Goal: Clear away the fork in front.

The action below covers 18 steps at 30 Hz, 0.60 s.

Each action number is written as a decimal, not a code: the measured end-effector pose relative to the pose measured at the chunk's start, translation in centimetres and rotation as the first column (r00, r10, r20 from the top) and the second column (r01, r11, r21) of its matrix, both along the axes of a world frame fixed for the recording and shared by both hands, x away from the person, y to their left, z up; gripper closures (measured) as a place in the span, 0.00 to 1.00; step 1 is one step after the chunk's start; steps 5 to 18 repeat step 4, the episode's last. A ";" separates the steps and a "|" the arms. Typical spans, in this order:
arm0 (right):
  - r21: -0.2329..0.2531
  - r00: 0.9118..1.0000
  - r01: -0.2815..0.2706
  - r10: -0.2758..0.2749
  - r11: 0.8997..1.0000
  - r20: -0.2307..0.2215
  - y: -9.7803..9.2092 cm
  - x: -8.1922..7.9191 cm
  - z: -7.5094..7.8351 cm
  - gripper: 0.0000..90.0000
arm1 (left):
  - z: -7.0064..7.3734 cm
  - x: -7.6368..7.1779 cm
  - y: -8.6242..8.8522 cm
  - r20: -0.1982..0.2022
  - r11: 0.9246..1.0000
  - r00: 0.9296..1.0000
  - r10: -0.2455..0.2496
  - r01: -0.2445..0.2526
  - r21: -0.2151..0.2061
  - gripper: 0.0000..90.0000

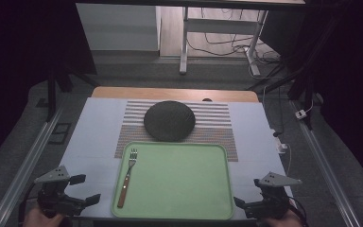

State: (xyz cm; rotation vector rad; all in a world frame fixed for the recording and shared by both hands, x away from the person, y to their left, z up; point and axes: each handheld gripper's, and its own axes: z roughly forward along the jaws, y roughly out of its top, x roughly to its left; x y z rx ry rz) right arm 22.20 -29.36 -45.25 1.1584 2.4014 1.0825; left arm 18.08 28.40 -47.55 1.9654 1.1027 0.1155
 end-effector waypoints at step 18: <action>-0.003 1.000 -0.002 0.002 1.000 0.000 0.0 0.0 0.0 0.02 | -0.1 0.0 0.1 -0.027 1.000 0.999 0.019 -0.019 0.009 0.00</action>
